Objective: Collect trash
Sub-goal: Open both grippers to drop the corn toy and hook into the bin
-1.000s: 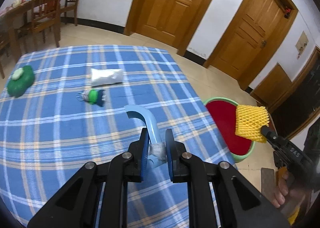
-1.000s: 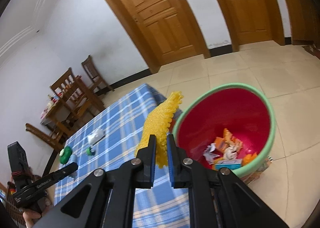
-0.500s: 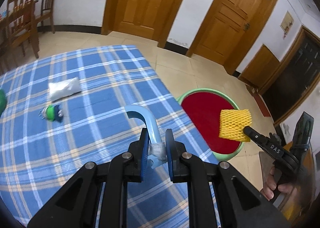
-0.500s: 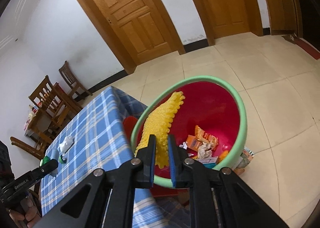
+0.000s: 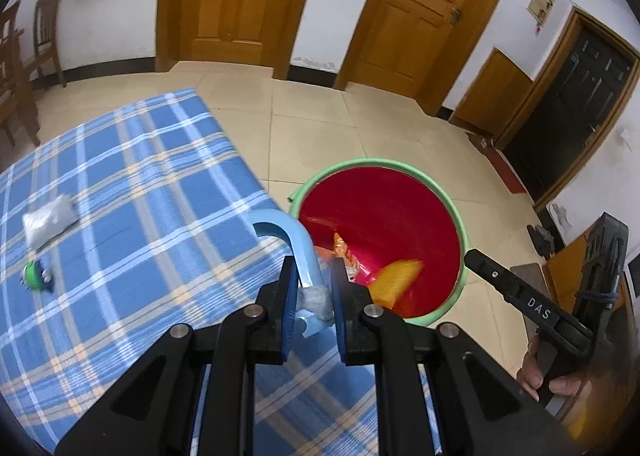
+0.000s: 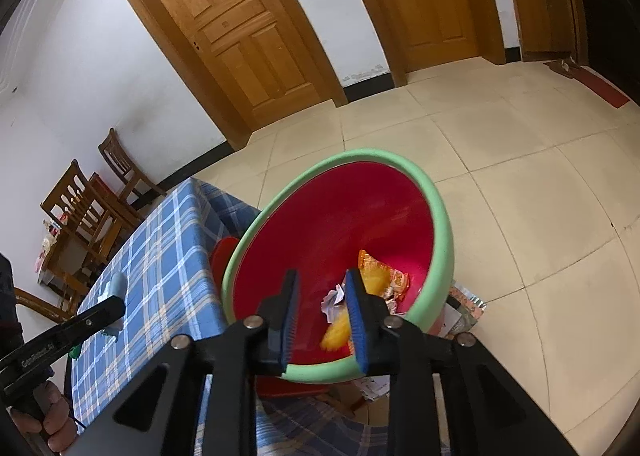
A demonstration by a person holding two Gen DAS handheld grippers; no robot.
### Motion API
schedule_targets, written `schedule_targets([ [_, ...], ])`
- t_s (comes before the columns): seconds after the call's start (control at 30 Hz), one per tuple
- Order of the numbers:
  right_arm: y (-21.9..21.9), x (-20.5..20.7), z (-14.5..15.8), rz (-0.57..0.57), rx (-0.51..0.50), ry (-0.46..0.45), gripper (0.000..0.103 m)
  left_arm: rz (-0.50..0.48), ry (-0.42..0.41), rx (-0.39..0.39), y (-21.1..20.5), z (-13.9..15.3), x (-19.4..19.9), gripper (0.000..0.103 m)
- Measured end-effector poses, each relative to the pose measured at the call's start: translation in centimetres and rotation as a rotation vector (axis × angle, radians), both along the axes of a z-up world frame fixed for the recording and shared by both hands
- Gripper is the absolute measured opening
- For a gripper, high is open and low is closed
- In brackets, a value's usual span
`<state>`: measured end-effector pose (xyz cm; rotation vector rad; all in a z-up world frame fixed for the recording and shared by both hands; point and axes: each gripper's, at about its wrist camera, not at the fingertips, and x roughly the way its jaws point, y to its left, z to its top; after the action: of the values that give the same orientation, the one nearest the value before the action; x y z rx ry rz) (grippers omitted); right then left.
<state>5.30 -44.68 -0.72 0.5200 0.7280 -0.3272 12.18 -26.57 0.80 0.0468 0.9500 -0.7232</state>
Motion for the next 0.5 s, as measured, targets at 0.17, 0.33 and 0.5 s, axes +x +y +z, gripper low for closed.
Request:
schedule_targets([
  [0.17, -0.6, -0.7, 0.1, -0.018, 0.011, -0.012, 0.029, -0.045, -0.004, 0.017, -2.4, -0.5, -0.1, 0.016],
  [0.33, -1.1, -1.3, 0.4, -0.044, 0.014, -0.034, 0.033, -0.084, 0.012, 0.039, -5.0, -1.8, 0.2, 0.016],
  [0.5, -1.8, -1.7, 0.2, -0.065, 0.030, -0.039, 0.033, -0.135, 0.035, 0.053, -7.2, -2.9, 0.1, 0.016],
])
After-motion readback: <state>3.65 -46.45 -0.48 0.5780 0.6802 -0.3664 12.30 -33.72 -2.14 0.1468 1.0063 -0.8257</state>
